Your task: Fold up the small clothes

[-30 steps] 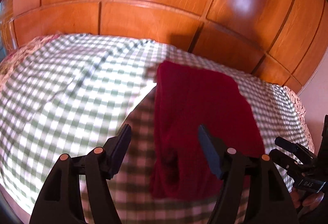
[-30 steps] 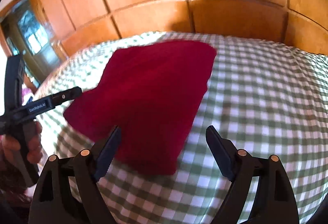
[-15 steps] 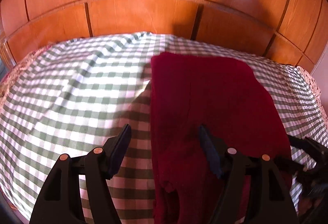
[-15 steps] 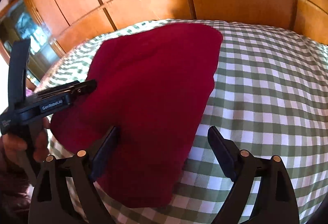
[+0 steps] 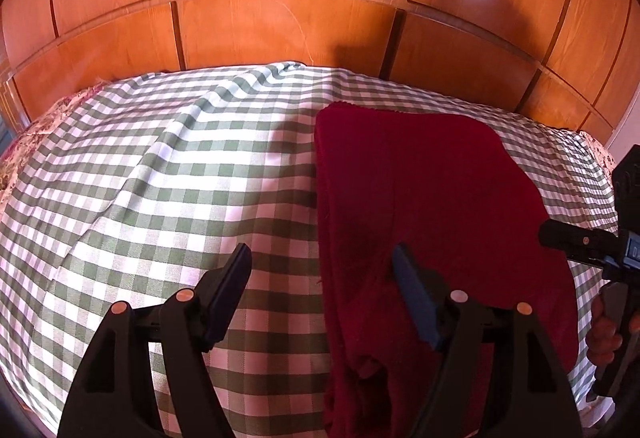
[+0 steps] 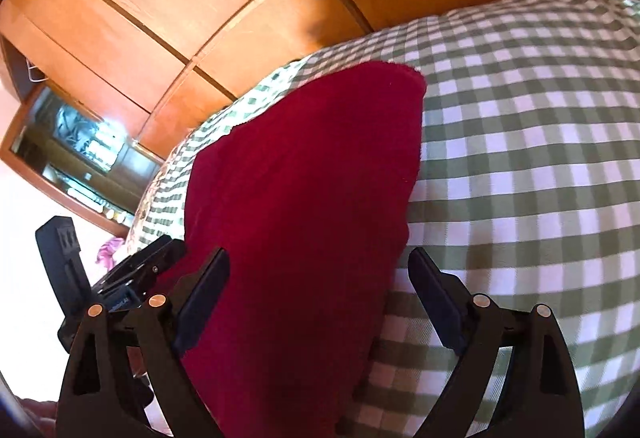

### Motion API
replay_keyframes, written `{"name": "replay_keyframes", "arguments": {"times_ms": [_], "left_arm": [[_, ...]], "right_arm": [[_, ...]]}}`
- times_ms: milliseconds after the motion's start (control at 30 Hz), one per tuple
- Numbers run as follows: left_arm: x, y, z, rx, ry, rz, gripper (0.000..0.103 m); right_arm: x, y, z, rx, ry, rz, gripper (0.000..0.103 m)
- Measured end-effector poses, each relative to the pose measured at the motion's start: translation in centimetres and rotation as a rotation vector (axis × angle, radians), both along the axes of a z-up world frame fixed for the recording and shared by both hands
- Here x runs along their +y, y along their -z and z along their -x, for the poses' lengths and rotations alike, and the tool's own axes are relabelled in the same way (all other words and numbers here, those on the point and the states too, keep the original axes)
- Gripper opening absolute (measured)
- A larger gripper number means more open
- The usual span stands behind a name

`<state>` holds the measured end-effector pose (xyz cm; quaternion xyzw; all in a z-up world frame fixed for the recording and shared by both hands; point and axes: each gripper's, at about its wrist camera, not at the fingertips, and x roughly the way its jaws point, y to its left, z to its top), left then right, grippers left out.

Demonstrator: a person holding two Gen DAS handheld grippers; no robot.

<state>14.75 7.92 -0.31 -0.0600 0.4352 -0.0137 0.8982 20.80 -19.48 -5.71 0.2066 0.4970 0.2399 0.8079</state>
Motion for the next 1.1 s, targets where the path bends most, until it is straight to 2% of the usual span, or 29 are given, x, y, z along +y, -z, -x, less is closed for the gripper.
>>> {"name": "replay_keyframes", "arguments": {"times_ms": [200,267,433,500,533,633,667,700,800,967,1100], "left_arm": [[0.6,1.0,-0.4,0.013,0.040,0.035,0.074],[1.0,1.5,-0.7,0.024,0.057,0.068,0.074],[3.2,3.2,-1.5,0.057,0.074,0.241,0.074],[3.5,3.7,-1.7,0.060,0.100,0.305,0.068],[3.6,4.0,-1.7,0.060,0.118,0.339,0.058],[3.8,4.4,-1.7,0.053,0.169,0.439,0.034],[3.7,4.4,-1.7,0.050,0.174,0.450,0.032],[3.5,4.4,-1.6,0.047,0.180,0.459,0.031],[3.1,3.9,-1.1,0.030,0.184,0.475,0.025],[-0.1,1.8,-0.7,0.005,0.262,0.494,0.023],[-6.4,-0.5,-2.1,-0.012,0.399,0.487,0.023]], "right_arm": [[1.0,1.7,-0.6,0.048,-0.045,-0.050,0.089],[1.4,2.1,-0.8,0.059,-0.054,-0.070,0.089],[2.0,2.9,-1.1,0.074,-0.083,-0.113,0.088],[2.4,3.2,-1.4,0.074,-0.096,-0.123,0.087],[2.6,3.3,-1.6,0.072,-0.097,-0.121,0.086],[3.4,3.3,-1.9,0.054,-0.098,-0.098,0.073],[3.5,3.2,-1.7,0.051,-0.097,-0.097,0.065],[3.7,2.9,-1.3,0.043,-0.097,-0.096,0.059],[4.1,1.3,-0.1,-0.009,-0.099,-0.072,0.049],[3.5,-2.5,2.8,-0.115,-0.090,-0.028,0.046],[0.1,-5.4,4.8,-0.187,-0.027,0.000,0.045]]}}
